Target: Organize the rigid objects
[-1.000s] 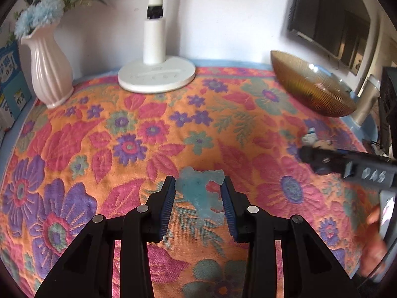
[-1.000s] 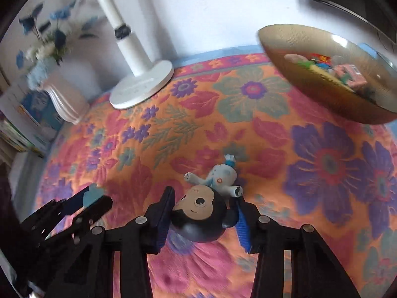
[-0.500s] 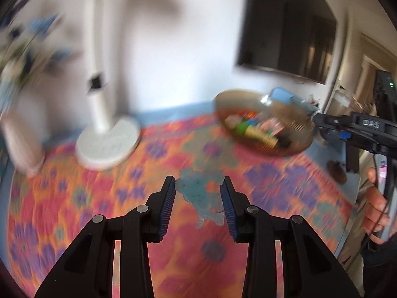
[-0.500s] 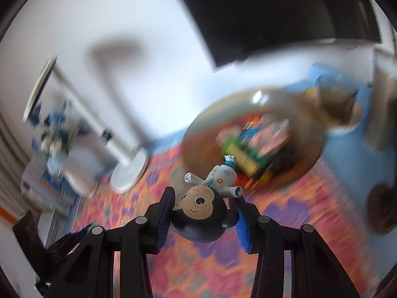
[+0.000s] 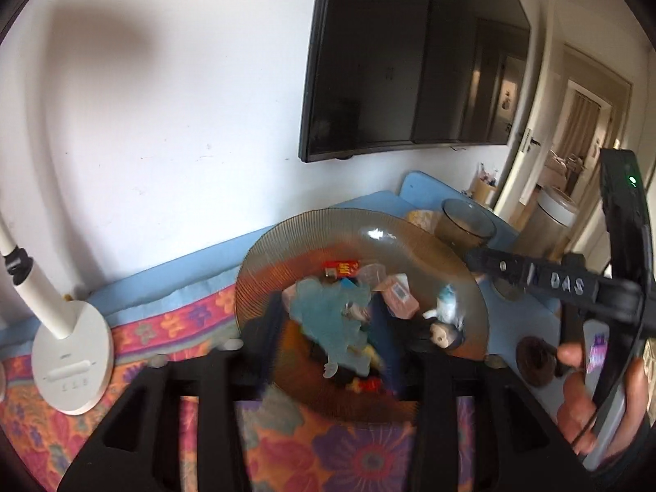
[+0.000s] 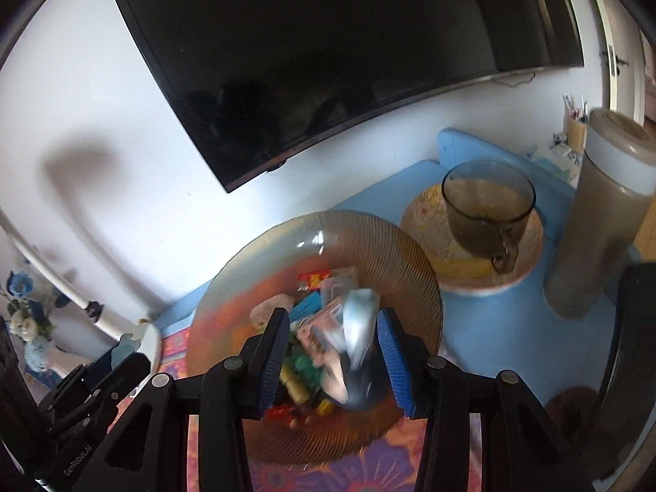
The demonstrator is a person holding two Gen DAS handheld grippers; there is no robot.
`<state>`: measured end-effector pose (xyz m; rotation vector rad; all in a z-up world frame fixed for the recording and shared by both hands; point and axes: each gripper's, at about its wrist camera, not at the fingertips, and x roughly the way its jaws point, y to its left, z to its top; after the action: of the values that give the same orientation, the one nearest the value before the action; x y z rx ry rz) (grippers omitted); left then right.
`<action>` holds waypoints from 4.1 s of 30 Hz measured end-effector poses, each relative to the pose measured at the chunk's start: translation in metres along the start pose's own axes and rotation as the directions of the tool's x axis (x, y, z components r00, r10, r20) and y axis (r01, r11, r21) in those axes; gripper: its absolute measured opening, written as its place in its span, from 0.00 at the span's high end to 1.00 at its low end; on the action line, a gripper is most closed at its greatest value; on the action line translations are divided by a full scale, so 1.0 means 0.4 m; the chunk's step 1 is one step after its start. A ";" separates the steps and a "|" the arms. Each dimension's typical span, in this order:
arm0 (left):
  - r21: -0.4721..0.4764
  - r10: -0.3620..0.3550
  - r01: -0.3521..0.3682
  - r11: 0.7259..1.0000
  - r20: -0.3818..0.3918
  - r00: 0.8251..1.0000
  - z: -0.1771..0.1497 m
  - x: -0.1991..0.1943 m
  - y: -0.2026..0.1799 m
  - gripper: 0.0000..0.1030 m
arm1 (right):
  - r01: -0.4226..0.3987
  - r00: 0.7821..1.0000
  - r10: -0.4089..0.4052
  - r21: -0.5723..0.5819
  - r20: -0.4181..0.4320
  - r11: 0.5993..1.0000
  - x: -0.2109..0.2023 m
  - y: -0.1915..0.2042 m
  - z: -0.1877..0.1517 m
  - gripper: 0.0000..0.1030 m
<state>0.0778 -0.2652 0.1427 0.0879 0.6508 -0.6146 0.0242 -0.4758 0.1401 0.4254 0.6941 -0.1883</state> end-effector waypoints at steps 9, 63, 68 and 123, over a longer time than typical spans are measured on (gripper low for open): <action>-0.143 0.001 -0.005 0.990 -0.028 1.000 -0.108 -0.102 0.146 0.20 | -0.071 0.996 0.070 -0.033 -0.050 0.997 -0.039 0.045 -0.052 0.39; -0.316 0.528 -0.510 0.800 -0.033 0.848 -0.589 -0.399 0.326 0.12 | -0.016 0.999 0.031 -0.623 0.013 0.782 -0.023 0.520 -0.640 0.01; -0.331 0.533 -0.512 0.793 -0.032 0.846 -0.591 -0.403 0.331 0.12 | 0.007 0.999 0.016 -0.625 0.031 0.781 -0.026 0.523 -0.644 0.01; -0.280 0.668 -0.627 0.727 0.075 0.741 -0.380 -0.734 0.072 0.04 | -0.055 0.996 0.083 -0.435 0.045 0.899 -0.412 0.471 -0.451 0.00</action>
<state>-0.1719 -0.0526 0.1921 0.0336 0.4740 0.1497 -0.1469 -0.2226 0.1833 0.0146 0.6359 0.0238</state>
